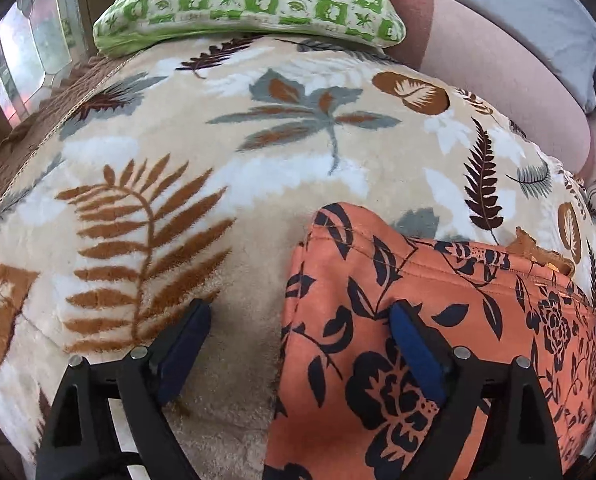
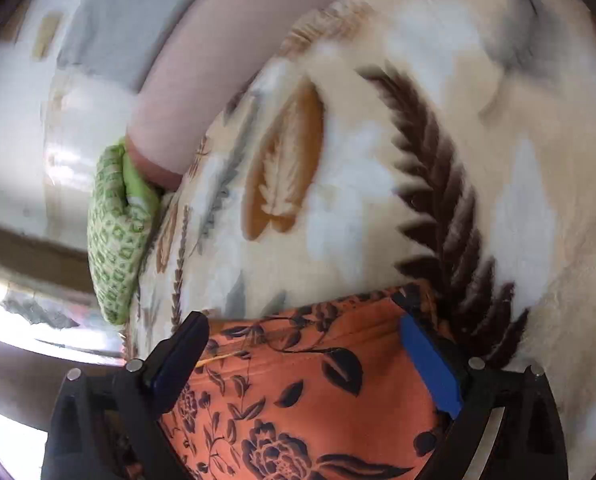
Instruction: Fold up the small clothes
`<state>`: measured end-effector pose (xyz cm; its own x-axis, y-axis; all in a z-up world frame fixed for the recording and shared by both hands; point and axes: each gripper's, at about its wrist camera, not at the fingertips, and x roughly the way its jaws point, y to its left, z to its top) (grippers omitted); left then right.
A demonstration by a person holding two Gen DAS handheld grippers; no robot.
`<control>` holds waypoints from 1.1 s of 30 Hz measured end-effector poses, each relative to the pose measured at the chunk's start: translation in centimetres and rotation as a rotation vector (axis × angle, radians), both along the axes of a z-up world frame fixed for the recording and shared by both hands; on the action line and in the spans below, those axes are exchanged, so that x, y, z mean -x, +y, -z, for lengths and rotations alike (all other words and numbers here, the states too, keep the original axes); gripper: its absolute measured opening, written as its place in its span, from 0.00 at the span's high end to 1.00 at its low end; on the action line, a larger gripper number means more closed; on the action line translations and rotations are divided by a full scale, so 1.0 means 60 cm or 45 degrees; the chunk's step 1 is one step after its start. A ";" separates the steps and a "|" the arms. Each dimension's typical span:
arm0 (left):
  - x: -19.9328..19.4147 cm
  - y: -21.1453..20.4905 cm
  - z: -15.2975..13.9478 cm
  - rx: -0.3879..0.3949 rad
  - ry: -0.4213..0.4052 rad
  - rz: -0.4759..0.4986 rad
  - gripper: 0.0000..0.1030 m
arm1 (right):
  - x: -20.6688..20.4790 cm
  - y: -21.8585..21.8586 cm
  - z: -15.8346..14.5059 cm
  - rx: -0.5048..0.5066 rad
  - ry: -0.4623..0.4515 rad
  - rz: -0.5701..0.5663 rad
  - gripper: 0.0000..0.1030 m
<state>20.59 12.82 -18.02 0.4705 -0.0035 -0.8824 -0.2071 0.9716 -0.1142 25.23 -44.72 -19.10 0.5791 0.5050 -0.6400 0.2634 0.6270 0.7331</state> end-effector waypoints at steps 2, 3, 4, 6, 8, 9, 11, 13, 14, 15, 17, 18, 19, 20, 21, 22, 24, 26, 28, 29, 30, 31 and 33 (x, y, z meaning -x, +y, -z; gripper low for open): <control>0.015 0.002 -0.022 -0.014 -0.046 -0.007 0.11 | 0.017 0.008 -0.031 0.046 -0.013 -0.015 0.05; 0.028 0.000 -0.036 -0.018 -0.079 -0.003 0.11 | 0.031 0.014 -0.045 0.064 -0.017 -0.029 0.05; 0.038 0.000 -0.045 -0.014 -0.098 0.002 0.11 | 0.049 0.020 -0.058 0.063 -0.026 -0.047 0.05; 0.064 -0.003 -0.063 0.001 -0.139 0.005 0.11 | 0.085 0.032 -0.075 0.046 -0.052 -0.069 0.05; 0.094 -0.009 -0.077 0.018 -0.164 0.024 0.11 | 0.123 0.051 -0.085 0.033 -0.044 -0.087 0.05; 0.118 -0.013 -0.084 0.020 -0.185 0.032 0.11 | 0.144 0.057 -0.088 0.011 -0.058 -0.085 0.05; 0.151 -0.017 -0.092 0.025 -0.207 0.044 0.11 | 0.184 0.061 -0.086 -0.016 -0.059 -0.066 0.05; 0.188 -0.025 -0.097 0.028 -0.218 0.055 0.11 | 0.219 0.071 -0.075 -0.009 -0.049 -0.058 0.05; 0.205 -0.029 -0.098 0.023 -0.221 0.064 0.11 | 0.234 0.072 -0.069 -0.004 -0.030 -0.045 0.05; 0.216 -0.032 -0.097 0.011 -0.218 0.070 0.11 | 0.245 0.074 -0.064 -0.012 -0.018 -0.043 0.05; 0.241 -0.043 -0.096 -0.016 -0.216 0.082 0.11 | 0.260 0.080 -0.059 -0.035 -0.026 -0.047 0.05; 0.247 -0.045 -0.097 -0.020 -0.213 0.081 0.11 | 0.264 0.085 -0.061 -0.023 -0.033 -0.053 0.05; 0.256 -0.049 -0.099 -0.022 -0.214 0.077 0.11 | 0.267 0.090 -0.068 0.000 -0.050 -0.063 0.05; 0.265 -0.055 -0.103 -0.014 -0.231 0.081 0.11 | 0.271 0.097 -0.079 0.025 -0.081 -0.071 0.05; 0.271 -0.059 -0.107 -0.011 -0.248 0.085 0.11 | 0.274 0.105 -0.090 0.045 -0.115 -0.083 0.05; 0.275 -0.065 -0.110 -0.014 -0.260 0.092 0.11 | 0.274 0.111 -0.099 0.062 -0.142 -0.096 0.05; 0.282 -0.079 -0.116 -0.024 -0.277 0.129 0.11 | 0.272 0.125 -0.103 0.103 -0.176 -0.120 0.05; 0.288 -0.091 -0.121 -0.026 -0.284 0.153 0.11 | 0.257 0.138 -0.078 0.100 -0.143 -0.150 0.05; 0.293 -0.101 -0.128 -0.014 -0.293 0.182 0.11 | 0.246 0.132 -0.031 0.118 0.017 -0.100 0.05; 0.298 -0.105 -0.132 -0.014 -0.302 0.193 0.11 | 0.249 0.126 -0.023 0.079 0.024 -0.066 0.05; 0.305 -0.112 -0.139 -0.018 -0.321 0.210 0.11 | 0.254 0.125 -0.033 0.080 0.002 -0.051 0.05; 0.310 -0.117 -0.143 -0.023 -0.331 0.220 0.11 | 0.256 0.126 -0.041 0.081 0.008 -0.059 0.05; 0.316 -0.127 -0.150 -0.022 -0.351 0.239 0.11 | 0.264 0.131 -0.070 0.070 -0.042 -0.079 0.05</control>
